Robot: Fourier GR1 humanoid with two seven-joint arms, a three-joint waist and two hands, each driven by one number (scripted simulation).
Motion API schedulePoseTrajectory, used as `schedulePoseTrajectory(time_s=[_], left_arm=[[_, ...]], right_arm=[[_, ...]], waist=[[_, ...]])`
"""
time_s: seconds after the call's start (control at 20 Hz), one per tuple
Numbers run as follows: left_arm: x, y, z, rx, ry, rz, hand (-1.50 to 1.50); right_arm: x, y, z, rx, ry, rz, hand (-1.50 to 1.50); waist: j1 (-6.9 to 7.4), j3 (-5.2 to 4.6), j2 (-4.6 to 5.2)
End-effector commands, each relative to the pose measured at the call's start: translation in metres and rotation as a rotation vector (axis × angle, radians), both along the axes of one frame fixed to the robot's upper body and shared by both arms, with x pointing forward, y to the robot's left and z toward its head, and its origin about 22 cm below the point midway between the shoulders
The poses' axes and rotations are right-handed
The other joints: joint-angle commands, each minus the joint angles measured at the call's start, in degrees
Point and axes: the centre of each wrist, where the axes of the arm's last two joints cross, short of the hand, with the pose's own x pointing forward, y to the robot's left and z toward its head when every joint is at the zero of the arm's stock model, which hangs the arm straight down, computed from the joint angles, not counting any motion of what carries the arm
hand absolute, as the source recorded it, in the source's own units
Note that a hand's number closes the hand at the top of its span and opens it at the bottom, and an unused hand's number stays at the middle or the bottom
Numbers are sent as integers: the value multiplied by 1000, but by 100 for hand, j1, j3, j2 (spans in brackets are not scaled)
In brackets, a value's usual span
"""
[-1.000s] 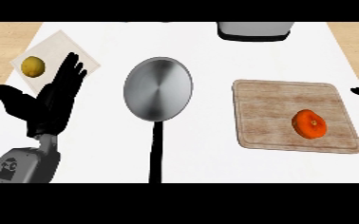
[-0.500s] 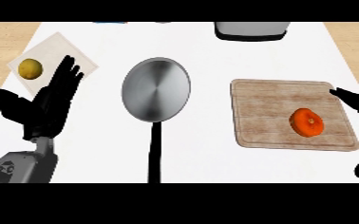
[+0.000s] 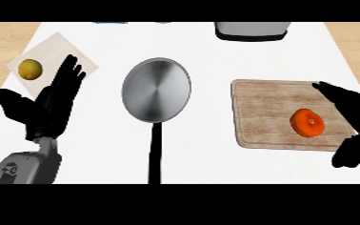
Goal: Pick the squash from the cutting board and place it in the pan
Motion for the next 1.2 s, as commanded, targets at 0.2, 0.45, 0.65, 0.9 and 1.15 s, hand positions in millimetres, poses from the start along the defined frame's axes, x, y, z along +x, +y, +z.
schedulePoseTrajectory(time_s=[0.2,0.45,0.65,0.9,1.15], left_arm=[[-6,8,0,3,8,-6,0],[6,19,-1,-19,-5,0,0],[-1,11,-2,0,10,-5,0],[0,13,2,-11,8,13,0],[-1,9,-2,0,14,1,0]], right_arm=[[21,-14,-19,-66,57,-61,-150],[17,5,-31,-39,40,-67,-150],[29,-24,-76,-45,69,-51,-150],[25,-17,-67,-52,108,-68,-150],[45,-15,-71,-17,84,-74,-150]], waist=[[7,2,3],[-24,1,0],[21,6,12],[-18,2,-2],[-3,2,2]])
